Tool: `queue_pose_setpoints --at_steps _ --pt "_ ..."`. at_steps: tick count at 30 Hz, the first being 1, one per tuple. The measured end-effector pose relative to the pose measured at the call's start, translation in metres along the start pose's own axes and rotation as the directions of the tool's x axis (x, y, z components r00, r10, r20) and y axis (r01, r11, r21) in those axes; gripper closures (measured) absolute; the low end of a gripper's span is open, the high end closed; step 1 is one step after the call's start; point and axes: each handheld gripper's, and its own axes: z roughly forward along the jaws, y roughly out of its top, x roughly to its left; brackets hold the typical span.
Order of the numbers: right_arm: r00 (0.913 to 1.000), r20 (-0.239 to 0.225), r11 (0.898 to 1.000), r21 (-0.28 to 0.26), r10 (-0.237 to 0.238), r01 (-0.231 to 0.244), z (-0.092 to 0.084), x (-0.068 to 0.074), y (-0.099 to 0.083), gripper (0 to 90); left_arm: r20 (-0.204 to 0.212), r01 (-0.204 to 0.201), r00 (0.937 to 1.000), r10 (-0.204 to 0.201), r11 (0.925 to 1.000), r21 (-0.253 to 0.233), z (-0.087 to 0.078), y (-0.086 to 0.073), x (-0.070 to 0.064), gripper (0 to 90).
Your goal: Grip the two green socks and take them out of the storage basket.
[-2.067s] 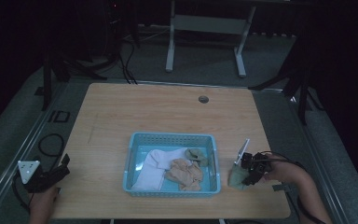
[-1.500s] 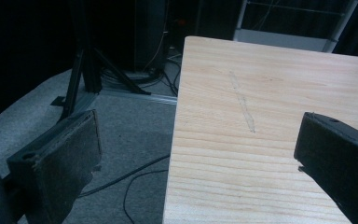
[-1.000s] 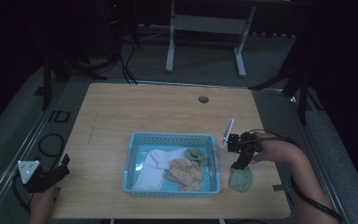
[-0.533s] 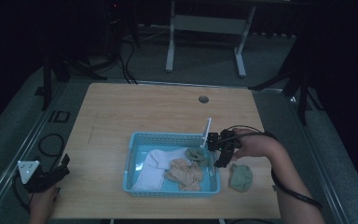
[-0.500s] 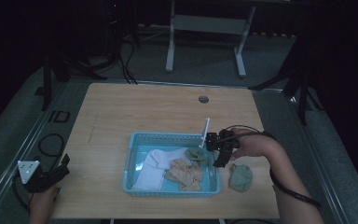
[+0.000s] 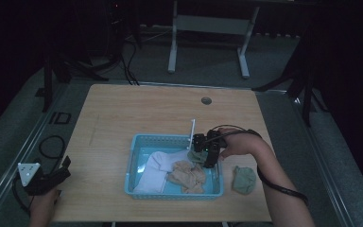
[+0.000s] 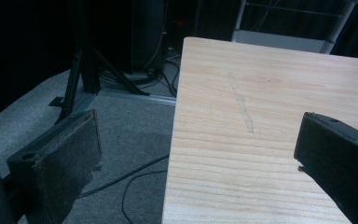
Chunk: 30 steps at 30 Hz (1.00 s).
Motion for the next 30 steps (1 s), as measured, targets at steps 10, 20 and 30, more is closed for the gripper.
queue_pose_setpoints --at_steps 10,20,30 --pt "0.9997 -0.015 0.999 0.042 0.020 -0.019 0.028 -0.009 0.003 38.7 0.000 0.000 1.0000 0.000 1.0000 0.001 0.000 0.000 0.000 0.7" --pt "0.9997 -0.011 0.997 0.076 0.023 -0.022 0.055 -0.015 0.014 39.3 0.000 0.000 1.0000 0.000 1.0000 0.001 0.000 0.000 0.000 0.7" --pt "0.9988 0.025 0.994 0.100 0.043 -0.046 0.056 -0.022 0.016 82.8 0.000 0.000 1.0000 0.000 1.0000 0.003 0.000 0.000 0.000 0.7"
